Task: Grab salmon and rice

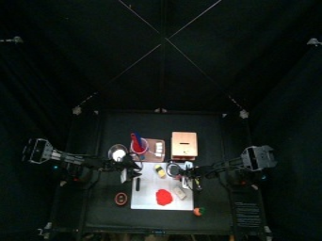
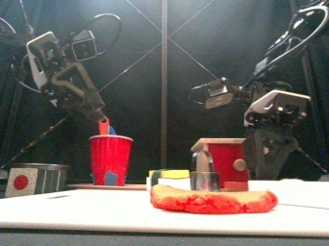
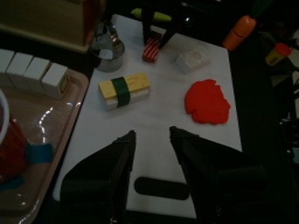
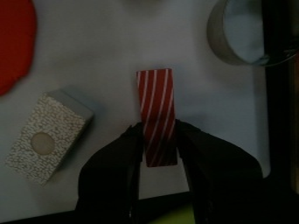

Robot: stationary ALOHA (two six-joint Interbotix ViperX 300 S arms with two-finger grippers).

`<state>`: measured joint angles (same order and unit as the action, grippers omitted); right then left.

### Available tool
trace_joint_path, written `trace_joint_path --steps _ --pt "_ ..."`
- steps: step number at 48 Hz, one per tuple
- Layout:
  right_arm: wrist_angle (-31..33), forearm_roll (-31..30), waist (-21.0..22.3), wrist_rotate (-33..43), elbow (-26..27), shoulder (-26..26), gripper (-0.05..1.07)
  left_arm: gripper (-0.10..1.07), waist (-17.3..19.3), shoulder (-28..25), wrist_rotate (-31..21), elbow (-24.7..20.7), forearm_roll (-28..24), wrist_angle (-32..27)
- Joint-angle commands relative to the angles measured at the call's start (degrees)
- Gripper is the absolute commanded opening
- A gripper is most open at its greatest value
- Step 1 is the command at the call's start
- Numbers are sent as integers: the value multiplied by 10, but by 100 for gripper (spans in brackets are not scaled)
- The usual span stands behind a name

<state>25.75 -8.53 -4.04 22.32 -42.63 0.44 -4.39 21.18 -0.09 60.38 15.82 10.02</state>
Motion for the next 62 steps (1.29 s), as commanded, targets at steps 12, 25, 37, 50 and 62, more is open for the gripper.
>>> trace_joint_path --steps 12,25,37,50,62 --pt "-6 -21 -1 -4 120 19 57 85 -3 -7 -7 -23 -33 32" --pt "-10 -81 3 2 176 16 57 87 -6 -38 -62 -61 113 98" --pt "-8 -141 4 3 214 13 57 86 -18 -78 -93 -84 215 93" --pt "-9 -153 9 2 219 8 57 86 -18 -102 -111 -100 233 96" --pt "-9 -158 9 2 220 8 57 86 -18 -122 -139 -118 236 99"
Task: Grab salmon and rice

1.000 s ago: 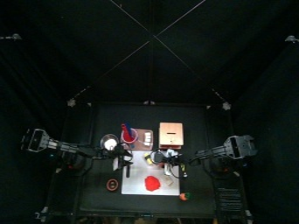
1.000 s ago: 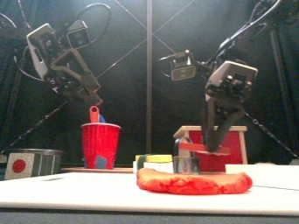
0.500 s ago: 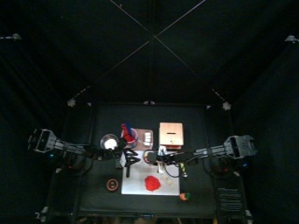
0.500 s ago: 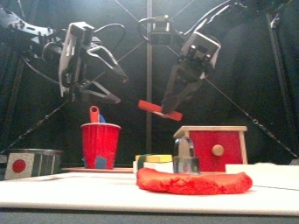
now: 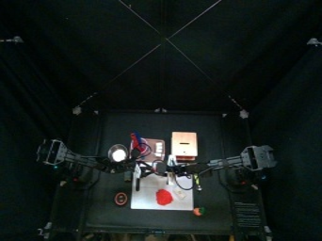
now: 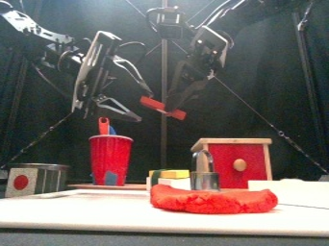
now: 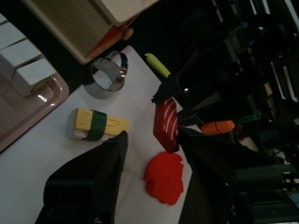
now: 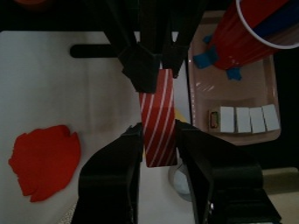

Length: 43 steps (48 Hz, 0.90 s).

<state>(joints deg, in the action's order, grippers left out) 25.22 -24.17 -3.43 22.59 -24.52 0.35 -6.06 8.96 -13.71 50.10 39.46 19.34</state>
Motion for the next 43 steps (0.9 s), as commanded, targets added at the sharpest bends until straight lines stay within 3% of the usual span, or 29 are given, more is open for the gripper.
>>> trace_joint_path --steps 1,10,26,36,43 --pt "-4 -2 3 -1 39 9 57 86 -2 -1 -4 -15 0 7" --pt "-4 -2 3 -1 35 8 57 78 -1 -3 -11 -13 0 11" --pt "-4 -4 3 -1 38 4 57 43 2 -3 -11 -13 -1 11" --pt "-4 -9 3 -1 37 2 58 39 4 -2 -11 -11 -3 15" --pt "-4 -8 3 -1 33 -4 65 39 5 2 -11 -4 -3 15"
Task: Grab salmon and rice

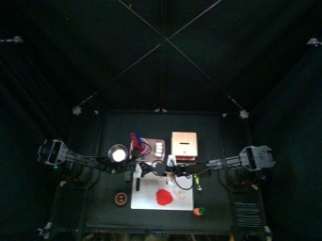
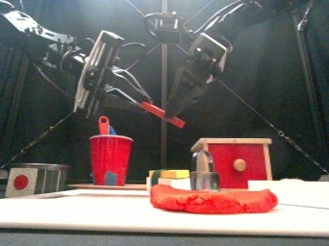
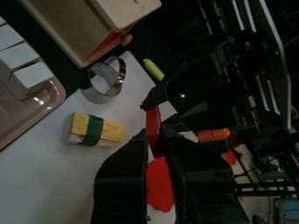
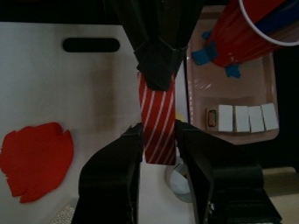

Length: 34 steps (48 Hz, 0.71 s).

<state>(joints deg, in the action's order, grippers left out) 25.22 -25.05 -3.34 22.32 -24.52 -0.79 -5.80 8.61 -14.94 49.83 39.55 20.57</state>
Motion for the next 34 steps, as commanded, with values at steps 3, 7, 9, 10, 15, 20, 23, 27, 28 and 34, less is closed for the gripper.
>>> trace_joint_path --steps 3,7,9,10,15,20,23,27,28,34 --pt "-2 4 2 2 30 8 71 39 4 7 2 2 -4 3" --pt "-1 10 2 2 23 8 83 39 4 10 3 5 -4 3" --pt "-1 11 2 2 20 8 89 39 4 11 3 7 -4 3" --pt "-2 13 1 2 20 8 91 39 4 11 4 8 -4 3" --pt "-2 14 -1 2 18 11 99 39 4 12 4 11 -10 3" --pt "0 17 -2 4 13 13 100 39 5 15 4 13 -18 3" --pt "4 27 -2 4 6 18 100 39 5 20 4 17 -24 3" --pt "11 57 -8 4 -9 29 100 39 6 29 4 25 -33 3" --pt "12 64 -11 4 -13 32 100 39 6 33 4 28 -35 3" --pt "12 120 -24 8 -41 51 100 39 6 47 4 43 -56 3"
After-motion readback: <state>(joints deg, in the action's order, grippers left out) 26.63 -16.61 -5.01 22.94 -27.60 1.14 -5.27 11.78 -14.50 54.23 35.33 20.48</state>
